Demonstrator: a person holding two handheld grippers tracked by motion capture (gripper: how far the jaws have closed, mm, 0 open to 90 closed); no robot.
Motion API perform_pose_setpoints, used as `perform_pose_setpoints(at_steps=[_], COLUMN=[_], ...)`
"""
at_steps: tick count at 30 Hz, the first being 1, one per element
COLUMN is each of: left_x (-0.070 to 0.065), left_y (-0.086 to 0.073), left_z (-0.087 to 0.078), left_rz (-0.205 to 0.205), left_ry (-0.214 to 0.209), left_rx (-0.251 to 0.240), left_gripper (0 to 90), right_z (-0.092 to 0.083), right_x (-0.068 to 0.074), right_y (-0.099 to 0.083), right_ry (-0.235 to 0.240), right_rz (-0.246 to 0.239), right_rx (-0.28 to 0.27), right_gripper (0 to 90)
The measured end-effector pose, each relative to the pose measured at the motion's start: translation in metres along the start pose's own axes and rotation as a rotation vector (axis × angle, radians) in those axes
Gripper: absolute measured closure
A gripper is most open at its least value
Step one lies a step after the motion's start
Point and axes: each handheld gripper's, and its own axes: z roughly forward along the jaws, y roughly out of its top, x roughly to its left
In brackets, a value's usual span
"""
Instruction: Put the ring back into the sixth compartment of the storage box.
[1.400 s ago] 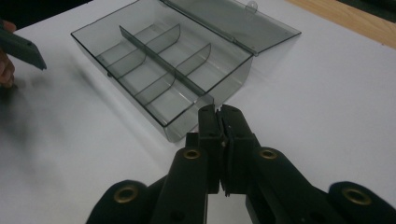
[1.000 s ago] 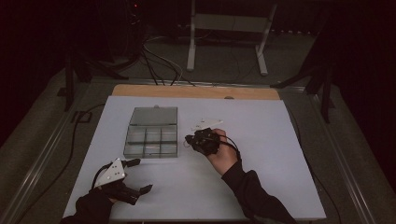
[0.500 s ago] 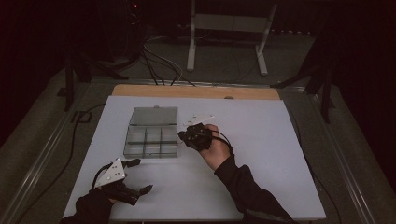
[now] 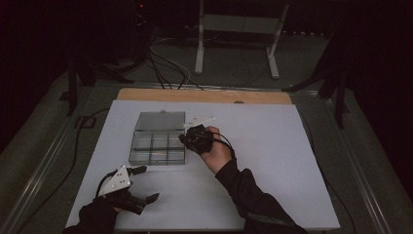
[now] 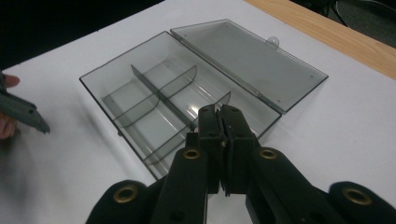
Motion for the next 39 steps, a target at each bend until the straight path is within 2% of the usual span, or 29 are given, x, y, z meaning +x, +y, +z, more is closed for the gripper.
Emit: perform_pose_setpoints(at_steps=[14, 39], left_x=[0.001, 0.0], left_y=[0.0, 0.0], left_z=[0.0, 0.001], left_rz=[0.003, 0.0], left_ry=[0.001, -0.007], left_rx=[-0.002, 0.004], left_gripper=[0.8, 0.8], right_z=[0.024, 0.052], right_x=[0.0, 0.0], right_y=[0.001, -0.016], right_ry=[0.016, 0.03], right_rz=[0.03, 0.064], right_rx=[0.018, 0.081], right_gripper=[87.7, 87.6])
